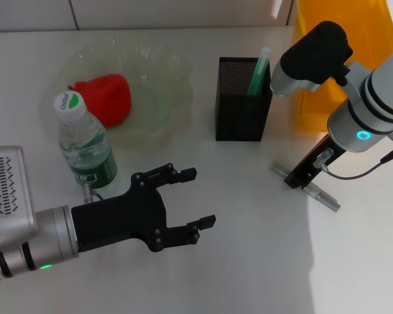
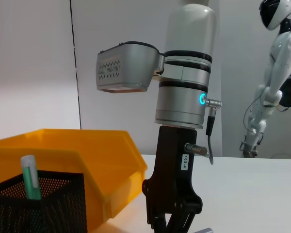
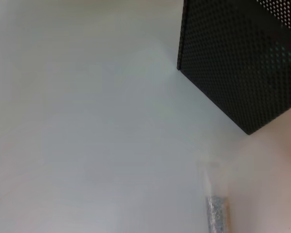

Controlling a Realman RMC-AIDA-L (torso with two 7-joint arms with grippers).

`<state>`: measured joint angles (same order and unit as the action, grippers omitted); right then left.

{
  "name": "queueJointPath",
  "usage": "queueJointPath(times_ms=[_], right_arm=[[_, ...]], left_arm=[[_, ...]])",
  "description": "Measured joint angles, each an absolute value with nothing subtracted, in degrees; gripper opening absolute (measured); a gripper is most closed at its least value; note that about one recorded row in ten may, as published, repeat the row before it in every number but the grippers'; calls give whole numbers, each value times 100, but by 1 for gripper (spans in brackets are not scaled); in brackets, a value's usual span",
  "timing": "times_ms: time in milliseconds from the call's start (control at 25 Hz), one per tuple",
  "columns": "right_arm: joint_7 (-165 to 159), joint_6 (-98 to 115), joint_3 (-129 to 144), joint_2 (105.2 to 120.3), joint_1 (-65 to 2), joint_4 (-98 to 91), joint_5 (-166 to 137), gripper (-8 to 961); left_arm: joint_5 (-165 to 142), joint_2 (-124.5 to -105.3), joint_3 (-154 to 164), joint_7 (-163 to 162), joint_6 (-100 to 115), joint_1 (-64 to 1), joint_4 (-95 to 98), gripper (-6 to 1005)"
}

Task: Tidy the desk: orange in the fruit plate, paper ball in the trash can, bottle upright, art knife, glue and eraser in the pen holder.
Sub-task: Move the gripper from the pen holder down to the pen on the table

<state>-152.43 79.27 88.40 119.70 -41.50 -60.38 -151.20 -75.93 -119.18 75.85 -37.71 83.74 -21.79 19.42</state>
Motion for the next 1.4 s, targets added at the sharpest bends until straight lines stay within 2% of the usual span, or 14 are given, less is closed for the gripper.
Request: queueJointPath(times_ms=[160, 480, 680, 840, 880, 1080, 1400], right_arm=[[-15232, 7901, 8850, 11970, -4145, -6041, -15062, 163], [-15208, 8609, 8504, 11934, -3817, -7532, -14617, 141], [-15125, 8798, 7721, 11934, -3145, -9897, -14404, 140], [-14702, 8223, 7385, 11936, -2747, -10392, -13640, 139], [-14175, 7620, 7327, 11938, -2458, -10313, -12974, 139], [-13145, 6767, 7359, 11942, -2204, -9536, -12024, 138], [-11522, 6216, 7374, 11940, -2474, -7599, -10918, 137]], left_arm=[[-7593, -11918, 7585, -3771, 8390, -2177, 1942, 802], [-7593, -11917, 7585, -3770, 8449, -2153, 1984, 802], [-7594, -11918, 7569, -3770, 8555, -2153, 1995, 802], [-7594, -11913, 7567, -3770, 8609, -2164, 1995, 802], [-7594, -11913, 7567, -3770, 8632, -2166, 1995, 802], [-7594, -11919, 7573, -3770, 8688, -2193, 2003, 802], [-7594, -11911, 7554, -3770, 8703, -2158, 2004, 802]])
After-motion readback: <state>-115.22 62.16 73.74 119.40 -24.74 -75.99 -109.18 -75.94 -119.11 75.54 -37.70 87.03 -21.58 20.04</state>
